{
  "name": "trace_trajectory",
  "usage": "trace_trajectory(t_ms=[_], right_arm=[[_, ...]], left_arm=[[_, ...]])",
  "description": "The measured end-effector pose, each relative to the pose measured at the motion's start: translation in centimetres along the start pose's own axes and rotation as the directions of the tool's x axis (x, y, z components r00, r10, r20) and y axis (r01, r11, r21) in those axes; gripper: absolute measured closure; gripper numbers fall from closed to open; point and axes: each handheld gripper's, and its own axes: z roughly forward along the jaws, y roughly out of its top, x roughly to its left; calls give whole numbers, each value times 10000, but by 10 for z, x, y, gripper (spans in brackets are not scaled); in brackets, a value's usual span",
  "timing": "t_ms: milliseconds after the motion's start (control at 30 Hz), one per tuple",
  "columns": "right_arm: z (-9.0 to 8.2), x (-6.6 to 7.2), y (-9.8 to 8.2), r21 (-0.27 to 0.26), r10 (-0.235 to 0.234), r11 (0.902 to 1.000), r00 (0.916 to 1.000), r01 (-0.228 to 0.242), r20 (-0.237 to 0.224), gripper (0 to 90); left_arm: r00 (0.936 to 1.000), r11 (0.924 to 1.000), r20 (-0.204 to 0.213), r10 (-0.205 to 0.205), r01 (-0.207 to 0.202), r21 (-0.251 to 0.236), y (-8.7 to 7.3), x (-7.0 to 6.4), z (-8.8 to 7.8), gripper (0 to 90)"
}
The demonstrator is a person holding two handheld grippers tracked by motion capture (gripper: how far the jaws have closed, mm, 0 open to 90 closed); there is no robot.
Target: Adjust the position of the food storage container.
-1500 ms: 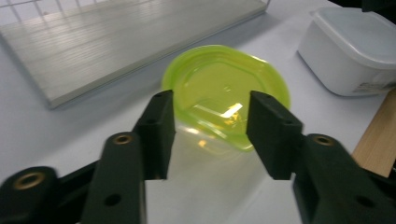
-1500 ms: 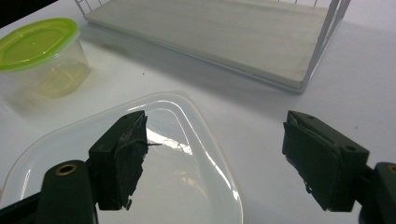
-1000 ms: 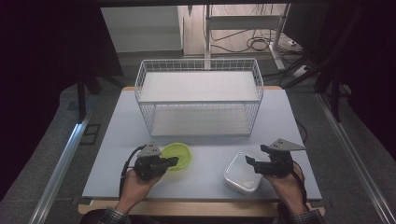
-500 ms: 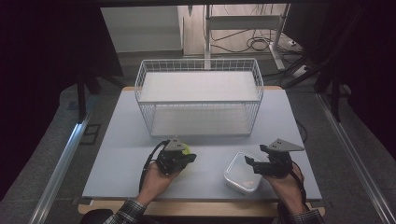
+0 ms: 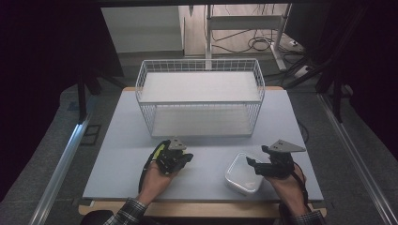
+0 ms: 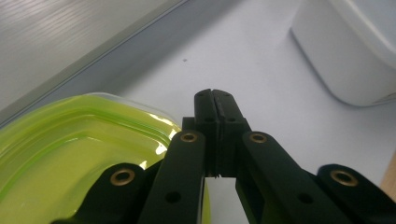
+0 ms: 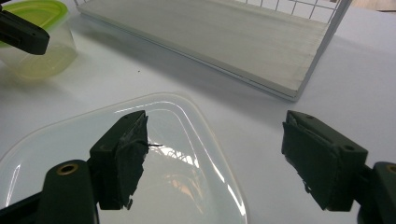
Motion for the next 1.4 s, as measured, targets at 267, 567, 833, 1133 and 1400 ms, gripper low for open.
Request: trace_trajectory(t_ms=[267,567,833,1133,1400], right_arm=[[0,1,0,18,-53,10000,10000,53,32,233],[1,1,0,52,-67,10000,10000,67,20,232],[0,1,0,36,-45,10000,10000,45,-28,232],[-5,0,0,196,52,9998,9999,-49,-154,316],[-22,5,-1,760,-2,9971,9983,46,-586,630]], left_arm=[[9997,9992,24,-229,229,-327,4,6,-3,900],[9960,9997,-863,-225,224,-14,12,19,2,900],[9920,9980,-1118,-592,611,136,4,26,-9,900],[9897,9968,-1237,-718,756,269,-12,28,-26,900],[9889,9957,-1193,-889,915,164,-21,28,-34,893]])
